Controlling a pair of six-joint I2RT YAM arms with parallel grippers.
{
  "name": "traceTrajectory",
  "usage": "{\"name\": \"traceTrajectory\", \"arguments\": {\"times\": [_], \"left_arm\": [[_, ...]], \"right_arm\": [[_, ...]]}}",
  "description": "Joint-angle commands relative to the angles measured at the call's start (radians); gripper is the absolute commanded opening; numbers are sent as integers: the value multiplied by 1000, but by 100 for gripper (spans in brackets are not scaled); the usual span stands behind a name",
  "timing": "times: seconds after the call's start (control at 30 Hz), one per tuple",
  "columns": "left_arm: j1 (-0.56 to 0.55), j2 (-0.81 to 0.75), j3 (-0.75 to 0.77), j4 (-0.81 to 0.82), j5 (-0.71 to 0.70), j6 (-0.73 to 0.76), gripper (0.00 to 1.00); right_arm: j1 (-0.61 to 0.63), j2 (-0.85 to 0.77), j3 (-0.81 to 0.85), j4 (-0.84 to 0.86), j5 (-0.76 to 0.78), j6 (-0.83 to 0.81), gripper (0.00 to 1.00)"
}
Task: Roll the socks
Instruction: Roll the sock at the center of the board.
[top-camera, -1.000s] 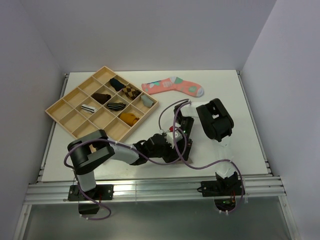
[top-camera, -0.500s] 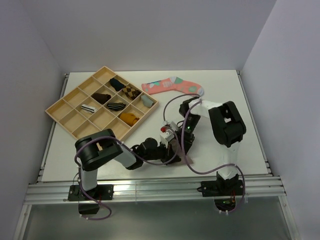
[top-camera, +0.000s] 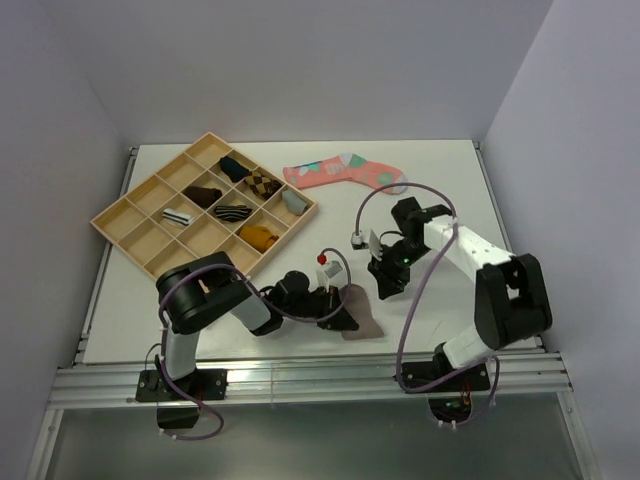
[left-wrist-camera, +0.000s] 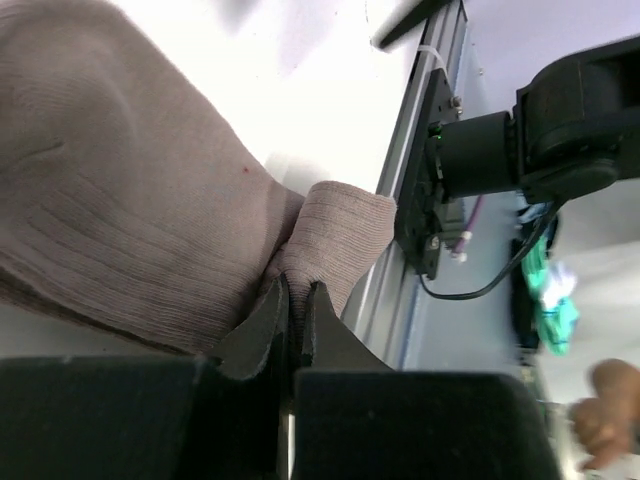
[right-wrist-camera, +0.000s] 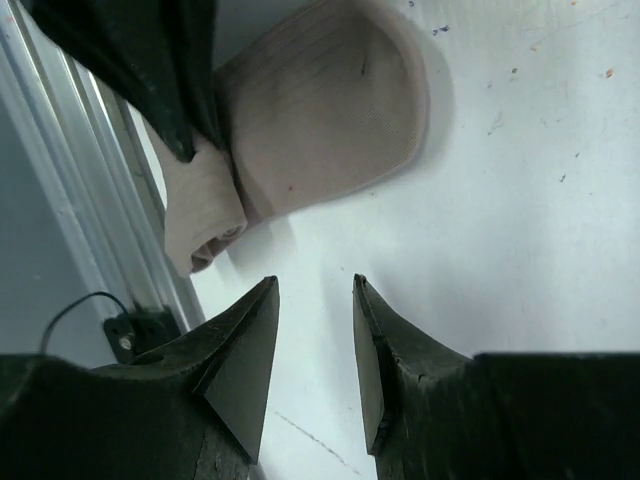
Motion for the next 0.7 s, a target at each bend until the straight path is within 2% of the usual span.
{"name": "traceTrajectory", "arguments": {"times": [0.0, 0.2, 0.33, 0.5, 0.67], "left_arm": [[20, 54, -7, -257, 106, -57, 0], [77, 60, 70, -397, 169, -106, 0], [84, 66, 128, -517, 193, -121, 0], [112, 77, 191, -623, 161, -131, 0], [129, 77, 220, -649, 156, -143, 0]], "right_arm": [[1, -119, -62, 91, 20, -88, 43], [9, -297, -162, 51, -45, -253, 48], [59, -395, -234, 63, -48, -287, 54], [182, -454, -292, 143, -8, -215, 55], [320, -486, -367, 232, 33, -154, 57]]}}
